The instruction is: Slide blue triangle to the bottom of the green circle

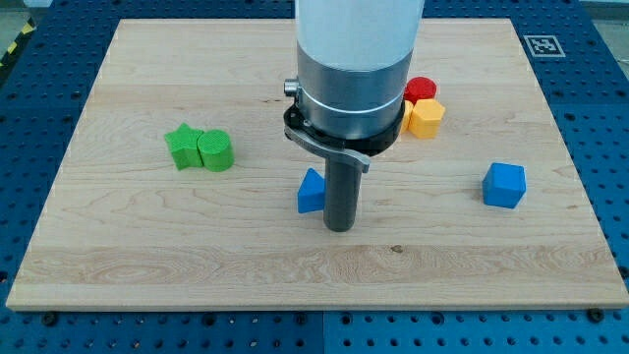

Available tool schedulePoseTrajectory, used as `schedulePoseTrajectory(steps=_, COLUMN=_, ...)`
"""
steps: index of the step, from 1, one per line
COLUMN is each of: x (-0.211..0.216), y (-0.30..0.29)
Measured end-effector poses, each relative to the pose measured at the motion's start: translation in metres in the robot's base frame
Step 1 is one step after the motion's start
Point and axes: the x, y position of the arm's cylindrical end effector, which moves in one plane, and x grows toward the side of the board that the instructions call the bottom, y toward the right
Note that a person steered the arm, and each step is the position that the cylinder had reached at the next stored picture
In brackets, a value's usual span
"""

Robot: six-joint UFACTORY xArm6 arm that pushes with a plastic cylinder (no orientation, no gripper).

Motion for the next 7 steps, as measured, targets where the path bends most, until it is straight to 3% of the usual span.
schedulePoseTrajectory(steps=2, x=-0.045, y=0.0)
schedulePoseTrajectory(steps=7, x=-0.045, y=-0.095)
